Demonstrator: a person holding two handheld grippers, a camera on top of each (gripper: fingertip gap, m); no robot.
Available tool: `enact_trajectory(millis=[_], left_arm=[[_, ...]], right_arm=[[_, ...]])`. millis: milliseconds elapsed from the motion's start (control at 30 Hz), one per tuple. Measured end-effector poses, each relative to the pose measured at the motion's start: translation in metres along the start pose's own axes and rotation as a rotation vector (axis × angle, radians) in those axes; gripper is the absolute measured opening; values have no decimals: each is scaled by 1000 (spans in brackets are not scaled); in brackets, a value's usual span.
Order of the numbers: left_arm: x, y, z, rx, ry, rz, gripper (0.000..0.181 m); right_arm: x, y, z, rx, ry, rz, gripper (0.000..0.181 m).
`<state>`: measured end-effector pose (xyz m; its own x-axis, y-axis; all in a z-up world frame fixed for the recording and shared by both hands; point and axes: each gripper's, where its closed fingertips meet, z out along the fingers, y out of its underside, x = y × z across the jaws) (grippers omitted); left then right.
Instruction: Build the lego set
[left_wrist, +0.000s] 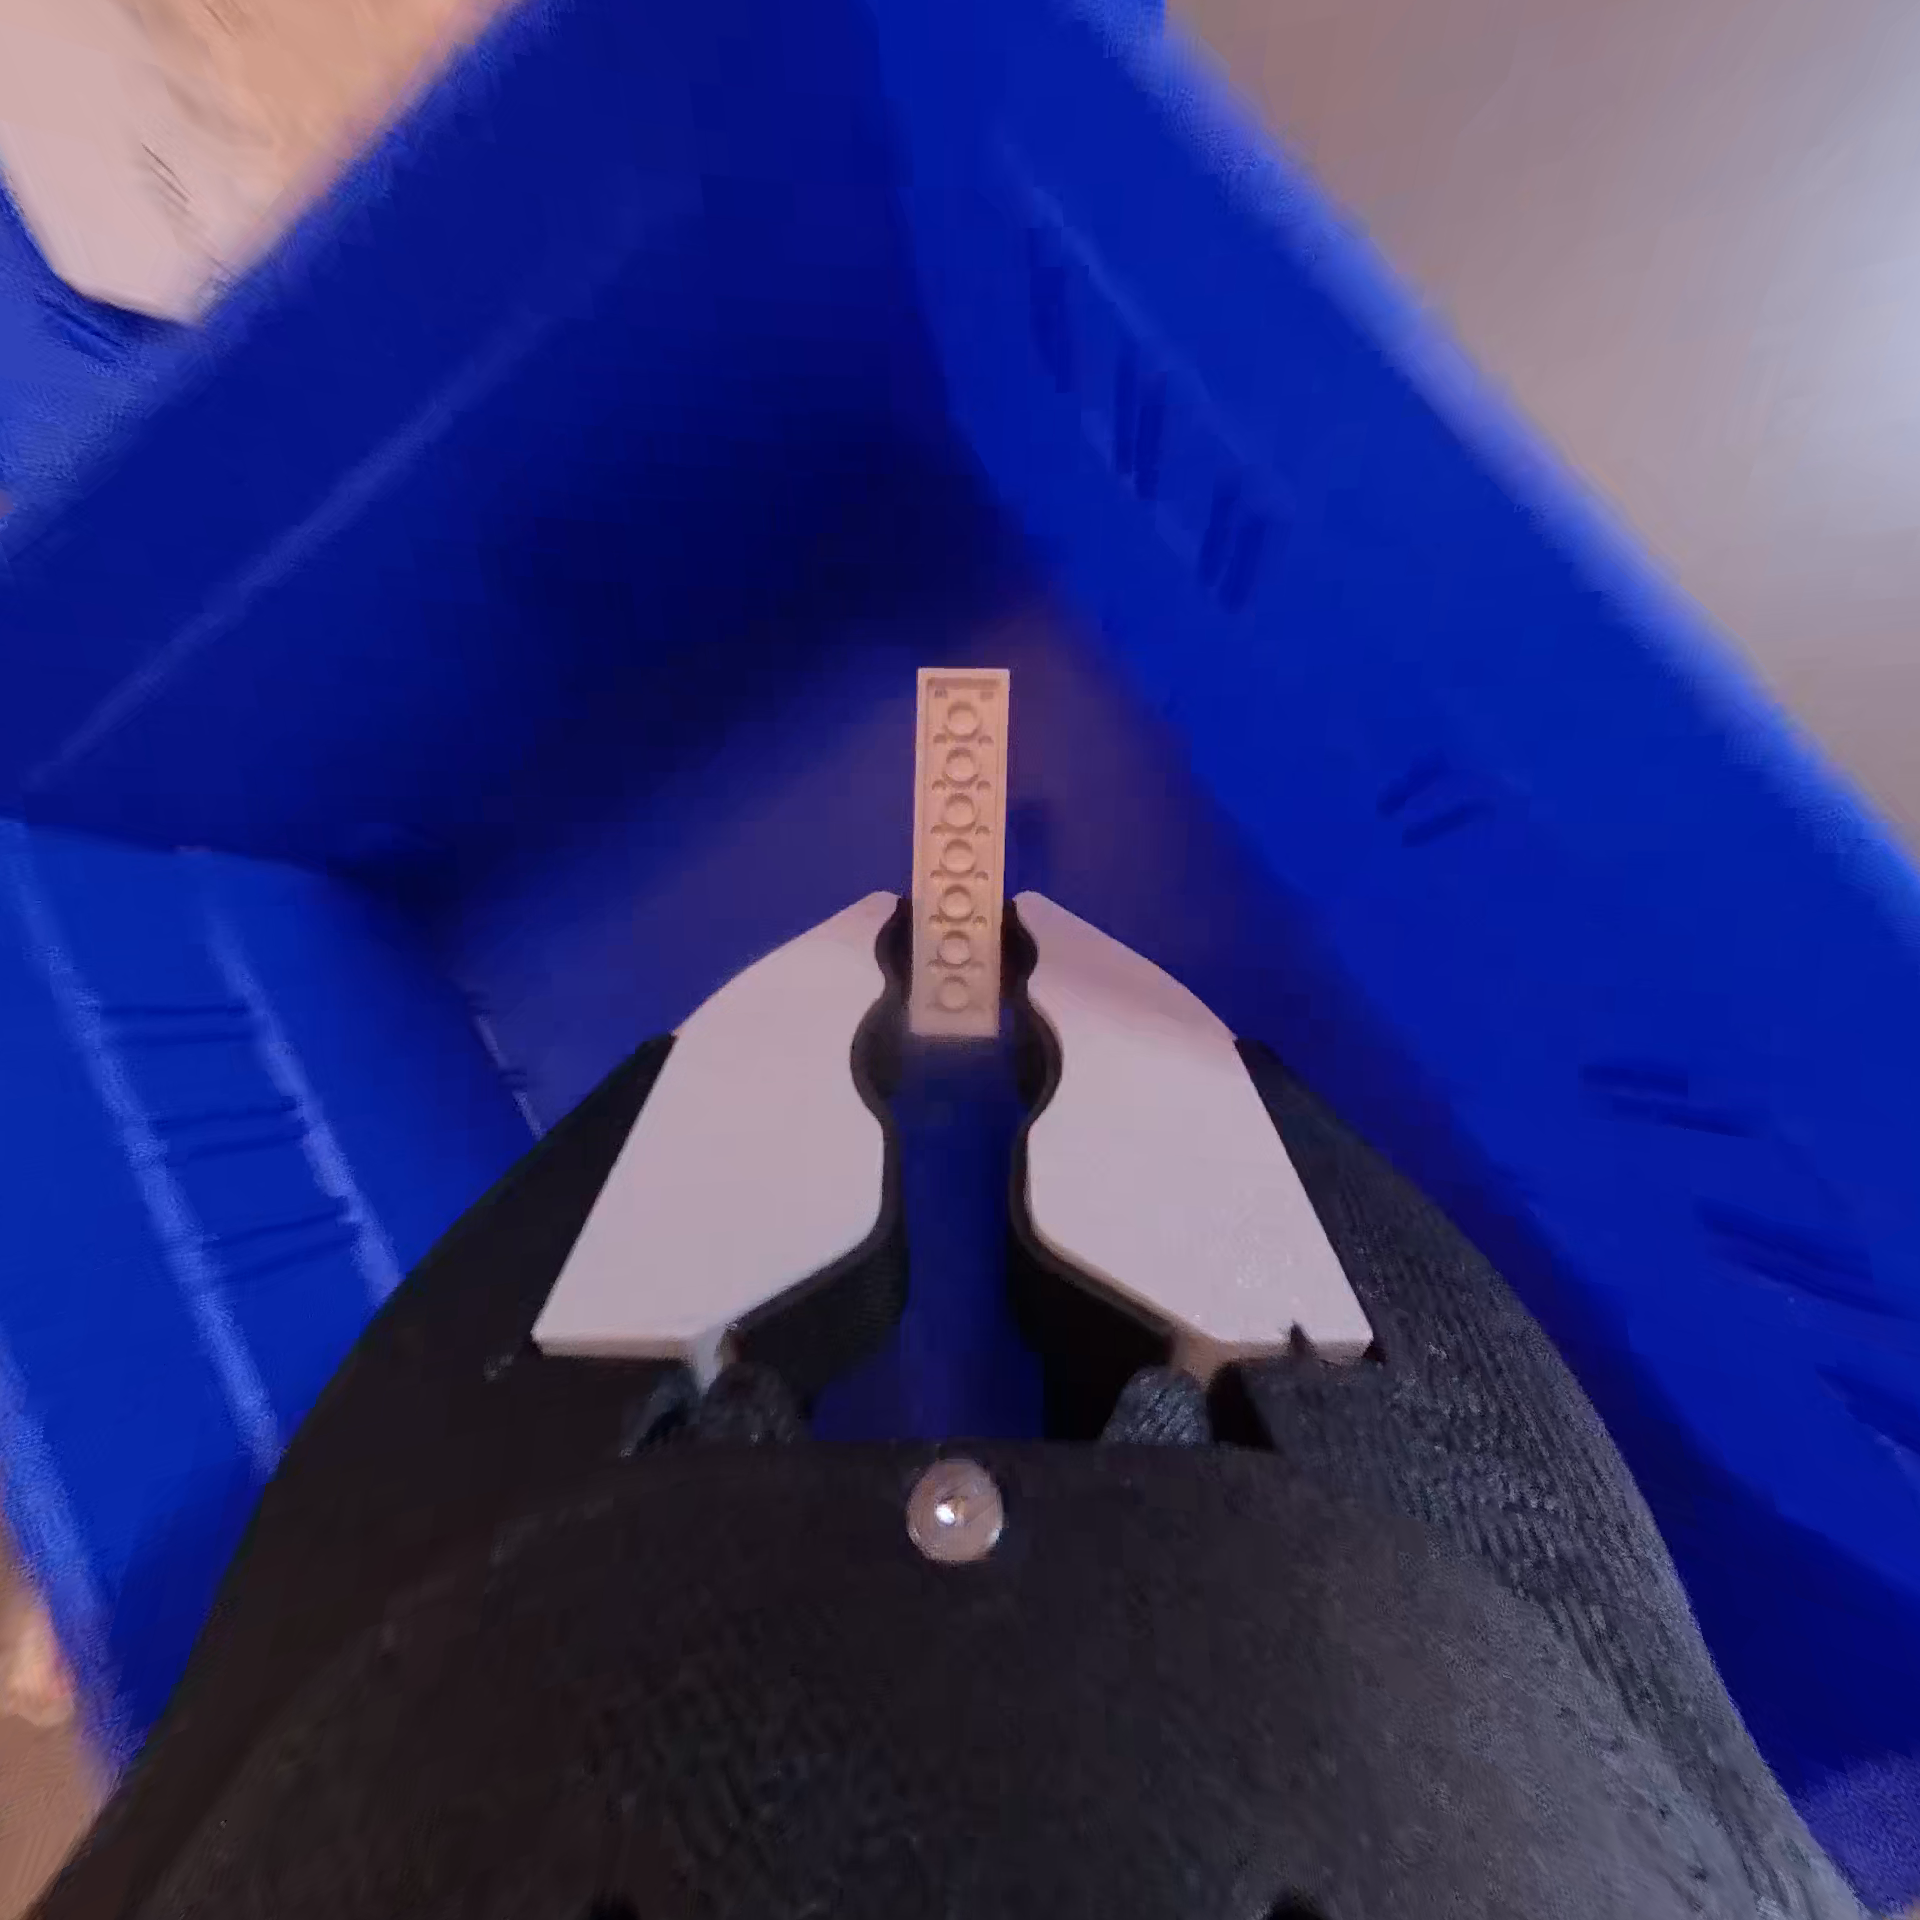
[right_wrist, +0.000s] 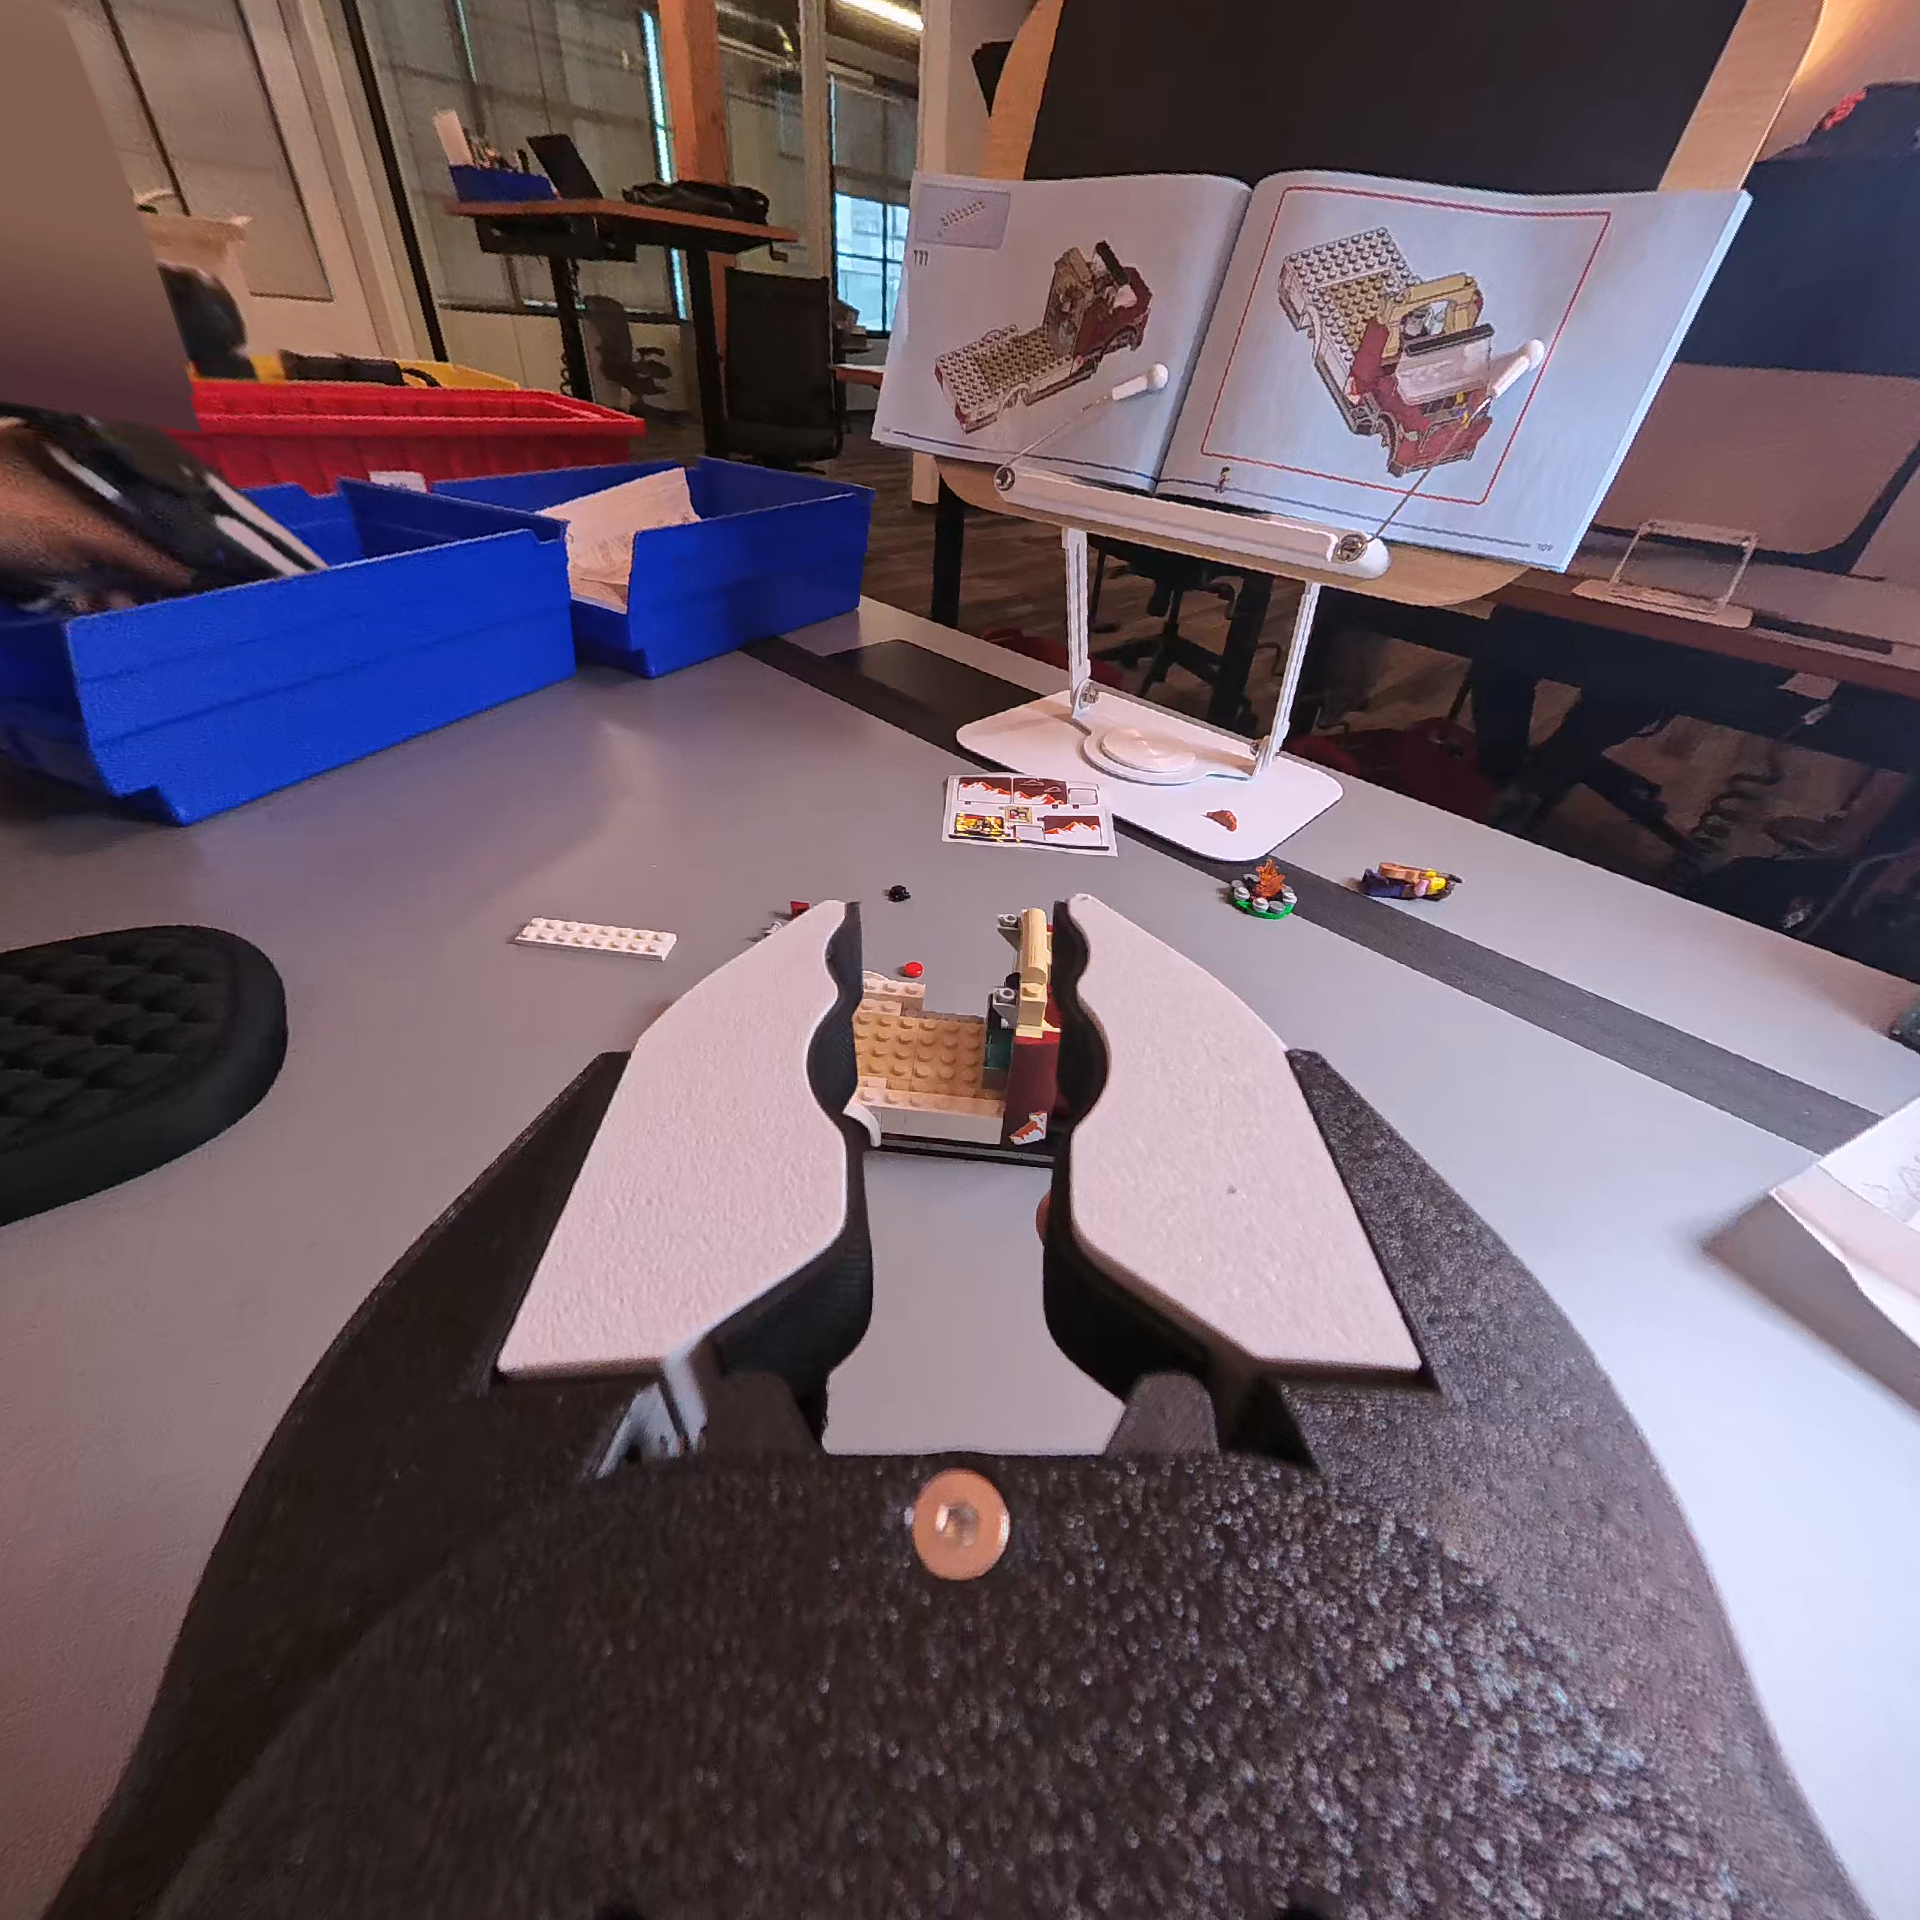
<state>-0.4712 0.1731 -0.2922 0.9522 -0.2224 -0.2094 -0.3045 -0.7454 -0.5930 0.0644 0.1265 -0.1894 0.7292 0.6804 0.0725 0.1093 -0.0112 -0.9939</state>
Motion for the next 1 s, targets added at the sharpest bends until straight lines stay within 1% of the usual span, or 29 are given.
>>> enact_trajectory(millis=[67, 100, 133, 167, 233, 267, 300, 367, 433, 500, 533, 600, 667, 767, 833, 1000], left_arm=[[7, -25, -32, 128, -16, 31, 17], [18, -40, -49, 196, 2, 50, 17], [36, -56, -68, 272, 56, 78, 17], [60, -72, -87, 349, 141, 94, 17], [121, -97, -125, 482, 393, 127, 16], [157, -107, -145, 552, 553, 157, 16], [194, -112, -165, 603, 732, 164, 16], [257, -118, -193, 651, 1047, 148, 16], [310, -117, -209, 685, 1294, 147, 16], [351, -117, -213, 702, 1468, 143, 16], [368, -117, -212, 709, 1526, 144, 16], [393, -119, -205, 705, 1589, 138, 16], [406, -122, -196, 701, 1593, 129, 16], [418, -122, -188, 666, 1598, 167, 16], [423, -121, -183, 671, 1579, 197, 16], [427, -116, -172, 630, 1601, 164, 16]], right_arm=[[-1, 1, 1, -2, -8, 1, 35], [-3, 2, 2, -4, -17, 2, 35], [-6, 2, 3, -5, -29, 3, 35], [-10, 2, 5, -5, -46, 1, 35], [-23, -1, 7, 9, -107, -5, 35], [-33, -3, 7, 21, -155, 3, 36], [-44, -7, 7, 34, -213, 23, 36], [-68, -15, 5, 61, -345, 90, 39], [-87, -26, 2, 94, -461, 176, 42], [-100, -40, 0, 138, -534, 260, 42], [-103, -46, 1, 156, -547, 300, 42], [-104, -55, 2, 184, -557, 375, 42], [-108, -57, 2, 176, -591, 416, 40], [-104, -48, 6, 151, -544, 392, 38], [-101, -43, 10, 137, -525, 396, 30], [-102, -32, 19, 95, -519, 396, 26]])
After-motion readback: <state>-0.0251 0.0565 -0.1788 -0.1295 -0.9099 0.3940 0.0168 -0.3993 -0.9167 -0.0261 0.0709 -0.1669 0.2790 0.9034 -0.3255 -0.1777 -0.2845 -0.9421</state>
